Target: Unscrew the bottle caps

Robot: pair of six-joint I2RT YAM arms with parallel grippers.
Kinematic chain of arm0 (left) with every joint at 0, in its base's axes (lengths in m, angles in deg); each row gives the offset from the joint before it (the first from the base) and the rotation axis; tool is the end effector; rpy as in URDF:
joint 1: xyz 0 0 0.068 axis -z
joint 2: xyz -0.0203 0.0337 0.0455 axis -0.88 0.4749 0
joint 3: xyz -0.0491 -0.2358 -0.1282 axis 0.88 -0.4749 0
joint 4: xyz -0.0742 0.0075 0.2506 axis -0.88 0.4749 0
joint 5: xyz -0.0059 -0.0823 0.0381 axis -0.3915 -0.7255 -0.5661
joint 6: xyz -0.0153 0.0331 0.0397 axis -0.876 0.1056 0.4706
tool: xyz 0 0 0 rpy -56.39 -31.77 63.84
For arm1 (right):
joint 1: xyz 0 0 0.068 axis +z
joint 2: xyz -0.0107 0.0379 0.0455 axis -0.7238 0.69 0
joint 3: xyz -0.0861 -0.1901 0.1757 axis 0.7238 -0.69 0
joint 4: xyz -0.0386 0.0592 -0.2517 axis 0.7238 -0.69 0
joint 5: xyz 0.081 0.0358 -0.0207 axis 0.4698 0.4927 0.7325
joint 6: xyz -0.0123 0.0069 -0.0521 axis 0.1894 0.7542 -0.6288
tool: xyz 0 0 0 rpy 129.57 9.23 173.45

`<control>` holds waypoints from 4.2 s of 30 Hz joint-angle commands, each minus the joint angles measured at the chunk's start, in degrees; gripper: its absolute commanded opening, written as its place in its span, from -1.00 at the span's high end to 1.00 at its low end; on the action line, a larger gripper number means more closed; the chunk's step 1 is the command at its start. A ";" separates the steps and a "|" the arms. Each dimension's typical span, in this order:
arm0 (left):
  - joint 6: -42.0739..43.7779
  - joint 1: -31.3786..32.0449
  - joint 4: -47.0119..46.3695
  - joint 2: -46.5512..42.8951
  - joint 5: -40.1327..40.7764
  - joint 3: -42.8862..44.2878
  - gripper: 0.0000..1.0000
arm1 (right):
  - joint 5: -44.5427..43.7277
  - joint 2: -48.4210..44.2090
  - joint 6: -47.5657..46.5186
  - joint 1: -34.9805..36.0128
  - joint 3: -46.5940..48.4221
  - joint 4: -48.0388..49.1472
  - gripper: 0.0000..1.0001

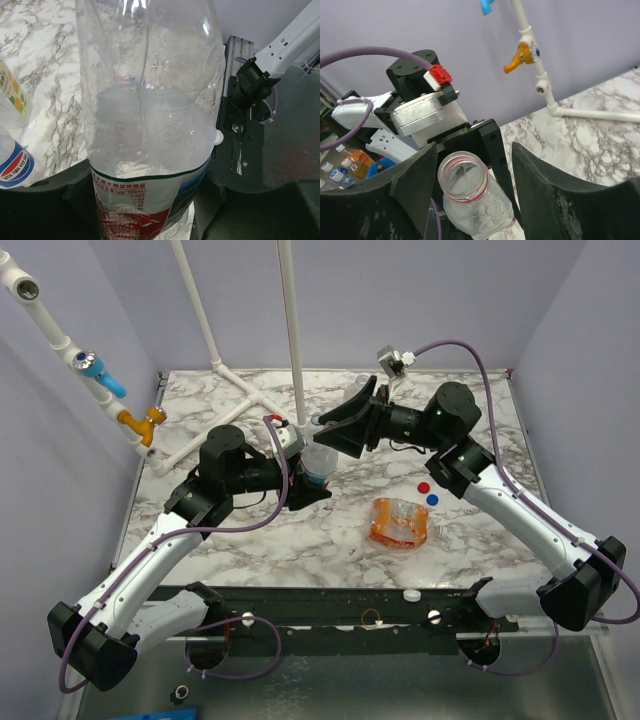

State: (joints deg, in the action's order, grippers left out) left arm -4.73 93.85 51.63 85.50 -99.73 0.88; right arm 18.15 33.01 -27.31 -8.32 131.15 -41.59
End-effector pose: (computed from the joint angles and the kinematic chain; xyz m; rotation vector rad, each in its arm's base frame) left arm 0.1713 -0.1373 0.3653 1.0297 1.5388 -1.1021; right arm 0.2185 0.2004 0.4437 -0.7487 1.3686 1.4501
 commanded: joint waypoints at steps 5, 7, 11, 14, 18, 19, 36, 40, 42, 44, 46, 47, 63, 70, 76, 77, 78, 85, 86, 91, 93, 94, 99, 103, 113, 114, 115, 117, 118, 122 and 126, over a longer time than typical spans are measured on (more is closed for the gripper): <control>-0.39 -0.13 -1.72 -0.78 0.14 1.06 1.00 | -5.34 0.13 -2.09 1.27 -0.45 -2.87 0.46; -0.44 -0.13 -1.81 -0.86 0.48 0.87 0.69 | -6.79 -0.25 -2.53 1.33 -0.74 -3.39 0.66; -1.36 -0.13 -1.69 -1.30 2.61 0.05 -0.97 | -10.56 -1.15 -6.21 1.31 0.52 -6.99 0.74; -1.45 -0.13 -1.67 -2.31 3.58 -0.98 -0.97 | -15.72 -1.67 -12.99 1.31 2.43 -12.40 0.74; 1.12 -0.13 1.87 -4.38 5.33 -1.34 -0.97 | -24.01 -3.13 -20.56 1.33 1.50 -17.15 0.75; 3.12 -0.13 3.31 -5.07 6.70 -1.28 -0.97 | -25.33 -3.40 -22.13 1.26 0.98 -17.91 0.76; 2.70 -0.16 10.40 -6.22 11.03 0.52 -0.97 | -45.22 -1.54 -30.37 1.27 -13.91 -9.86 0.85; 2.68 -0.20 10.45 -6.04 9.63 0.83 -0.97 | -48.46 1.65 -30.43 1.24 -17.43 -3.93 0.88; 2.78 -0.21 10.51 -5.98 8.91 1.04 -0.97 | -49.98 3.69 -30.56 1.24 -18.25 -1.14 0.89; 2.79 -0.21 10.53 -5.97 8.53 1.22 -0.97 | -51.56 5.70 -30.61 0.96 -18.87 1.64 0.91; 2.77 -0.21 10.48 -5.79 8.09 1.31 -0.97 | -52.02 7.80 -30.00 0.33 -19.00 3.60 0.92; 2.82 -0.26 10.52 -5.83 7.76 1.31 -0.97 | -52.21 8.80 -29.66 0.00 -19.00 4.27 0.92; 4.34 -0.22 10.45 -4.59 5.07 2.37 -0.97 | -52.99 14.85 -24.59 -1.00 -23.30 11.22 0.52; 4.29 -0.21 10.10 -4.14 4.80 2.72 -0.97 | -52.33 14.25 -24.60 -1.04 -22.90 9.99 -0.16; 4.08 -0.21 9.86 -4.01 4.62 2.81 -0.98 | -51.85 12.93 -24.87 -1.04 -21.40 8.19 -0.45; 4.04 -0.26 9.89 -4.06 4.58 2.82 -0.98 | -51.78 12.65 -24.86 -1.04 -21.20 7.85 -0.48; 4.06 -0.24 9.82 -4.06 4.59 2.89 -0.97 | -51.76 12.42 -24.89 -1.04 -20.92 7.49 -0.50; 3.91 -0.26 9.42 -3.98 4.21 2.98 -0.97 | -50.97 10.09 -24.61 -1.04 -20.50 6.33 -0.68; 3.91 -0.21 9.35 -3.94 4.20 3.02 -0.97 | -50.75 9.63 -24.37 -1.04 -20.43 5.96 -0.70; 3.91 -0.21 9.34 -4.03 4.26 3.16 -0.97 | -50.90 5.58 -19.14 -1.04 -19.96 0.18 -0.87; 4.00 -0.21 9.35 -3.95 4.29 3.16 -0.97 | -52.41 3.55 -14.61 -1.04 -19.47 -4.47 -0.94; 4.05 -0.21 9.35 -3.91 4.30 3.20 -0.97 | -54.04 2.68 -11.78 -1.07 -18.71 -8.67 -0.97; 4.26 -0.21 9.34 -4.00 4.83 3.59 -0.97 | -63.91 0.29 12.32 -1.04 -11.39 -42.60 -0.99; 4.28 -0.21 9.36 -3.85 4.32 3.51 -0.97 | -62.58 -2.60 28.98 -1.04 -14.32 -61.12 -0.99; 2.80 -0.26 8.55 -3.55 2.82 3.51 -0.98 | -63.00 -12.63 47.01 -1.79 -26.29 -66.17 -1.00; 2.79 -0.21 8.56 -3.59 2.73 3.51 -0.97 | -63.00 -12.61 48.09 -2.07 -26.79 -66.95 -1.00; 2.62 -0.21 8.57 -3.61 2.65 3.44 -0.98 | -62.88 -12.72 48.97 -2.71 -27.30 -67.07 -1.00; 2.60 -0.21 8.54 -3.67 2.44 3.34 -0.97 | -62.19 -12.97 49.68 -4.00 -28.74 -66.59 -1.00; 2.60 -0.21 8.55 -3.62 2.43 3.26 -0.97 | -62.13 -13.15 50.07 -4.72 -29.59 -66.40 -0.99; 2.68 -0.22 8.49 -3.38 2.42 3.24 -0.98 | -60.51 -13.85 49.63 -10.48 -32.64 -63.65 -1.00; 2.68 -0.21 8.46 -3.43 2.34 3.29 -0.97 | -57.91 -14.05 46.96 -17.09 -34.26 -60.50 -0.99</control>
State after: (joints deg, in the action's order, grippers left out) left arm -1.95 93.59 61.09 81.87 -95.70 2.94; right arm -41.11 20.00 19.90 -21.05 98.08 -104.63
